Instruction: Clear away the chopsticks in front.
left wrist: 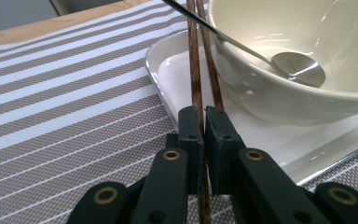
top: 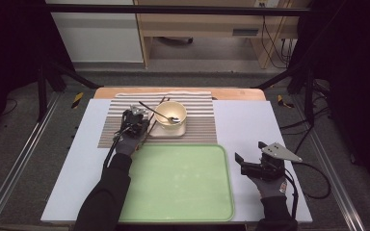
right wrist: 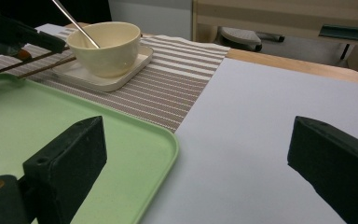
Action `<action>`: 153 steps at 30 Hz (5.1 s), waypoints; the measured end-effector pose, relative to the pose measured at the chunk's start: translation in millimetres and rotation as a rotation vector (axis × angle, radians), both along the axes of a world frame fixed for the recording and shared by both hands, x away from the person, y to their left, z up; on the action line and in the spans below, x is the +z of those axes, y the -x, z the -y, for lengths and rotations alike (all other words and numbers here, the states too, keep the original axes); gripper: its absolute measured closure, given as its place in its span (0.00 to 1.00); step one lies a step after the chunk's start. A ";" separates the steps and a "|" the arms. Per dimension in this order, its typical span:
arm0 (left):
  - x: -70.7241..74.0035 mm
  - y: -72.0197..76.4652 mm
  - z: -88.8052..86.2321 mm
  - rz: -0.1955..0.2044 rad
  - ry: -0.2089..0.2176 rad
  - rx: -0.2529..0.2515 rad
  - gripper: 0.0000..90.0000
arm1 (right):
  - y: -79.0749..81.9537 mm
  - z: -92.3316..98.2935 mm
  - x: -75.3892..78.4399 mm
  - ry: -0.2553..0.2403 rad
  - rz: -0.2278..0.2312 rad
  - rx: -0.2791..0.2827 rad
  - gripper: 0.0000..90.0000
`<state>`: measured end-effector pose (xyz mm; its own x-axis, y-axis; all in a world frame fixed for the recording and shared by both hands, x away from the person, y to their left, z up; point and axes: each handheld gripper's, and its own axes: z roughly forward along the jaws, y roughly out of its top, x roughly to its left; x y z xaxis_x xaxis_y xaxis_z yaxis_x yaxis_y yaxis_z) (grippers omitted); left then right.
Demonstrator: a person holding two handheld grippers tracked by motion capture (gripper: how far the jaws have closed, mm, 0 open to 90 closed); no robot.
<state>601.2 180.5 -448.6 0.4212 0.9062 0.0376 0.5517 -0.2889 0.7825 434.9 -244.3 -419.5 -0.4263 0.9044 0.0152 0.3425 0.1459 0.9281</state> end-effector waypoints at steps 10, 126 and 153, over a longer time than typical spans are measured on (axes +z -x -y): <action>9.1 12.8 -20.3 0.018 0.015 0.031 0.94 | 0.7 -0.3 0.7 -0.002 0.002 0.000 0.05; -29.7 229.1 -23.2 -0.043 -0.028 0.188 0.93 | 7.2 -5.2 1.1 0.010 -0.004 0.024 0.04; -23.2 183.9 -27.0 -0.116 -0.021 0.008 0.99 | 7.2 -4.6 1.3 0.007 -0.002 0.017 0.04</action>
